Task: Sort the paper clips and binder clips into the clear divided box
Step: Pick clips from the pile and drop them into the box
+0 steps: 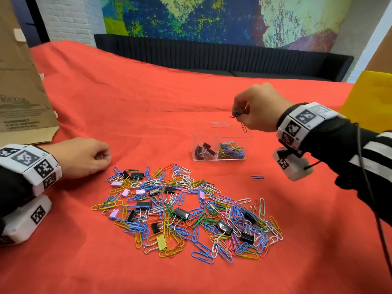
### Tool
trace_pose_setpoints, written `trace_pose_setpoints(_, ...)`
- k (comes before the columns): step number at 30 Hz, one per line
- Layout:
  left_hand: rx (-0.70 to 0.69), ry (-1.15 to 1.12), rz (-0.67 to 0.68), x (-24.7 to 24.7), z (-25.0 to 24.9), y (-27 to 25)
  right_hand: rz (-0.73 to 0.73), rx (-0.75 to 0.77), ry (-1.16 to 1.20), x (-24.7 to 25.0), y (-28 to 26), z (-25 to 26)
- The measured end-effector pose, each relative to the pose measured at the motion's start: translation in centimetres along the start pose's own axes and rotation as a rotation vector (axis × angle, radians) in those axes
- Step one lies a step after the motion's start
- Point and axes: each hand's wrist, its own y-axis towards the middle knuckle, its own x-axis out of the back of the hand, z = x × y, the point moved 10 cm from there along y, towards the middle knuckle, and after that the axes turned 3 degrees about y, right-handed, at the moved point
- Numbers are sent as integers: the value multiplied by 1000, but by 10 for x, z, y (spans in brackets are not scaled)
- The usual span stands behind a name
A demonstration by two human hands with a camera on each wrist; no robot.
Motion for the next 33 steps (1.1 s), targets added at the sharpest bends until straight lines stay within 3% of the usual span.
trace_pose_setpoints(6, -5, 6, 3, -3, 2, 1, 8, 3, 19, -20, 1, -7)
trace_pose_setpoints(13, -9, 28, -13, 0, -1, 1, -36, 4, 67, 2, -25, -15)
trace_pose_setpoints(15, -6, 23, -19, 0, 0, 2, 79, 29, 56, -9, -42, -10)
trace_pose_setpoints(20, 3, 5, -27, 0, 3, 3, 553, 72, 14, -71, -107, 1)
trace_pose_setpoints(29, 1, 6, -38, 0, 3, 3, 713, 177, 206, -64, -159, 52)
trace_pose_setpoints(33, -4, 6, -33, -1, 4, 4, 636, 254, 135, -62, -159, 66)
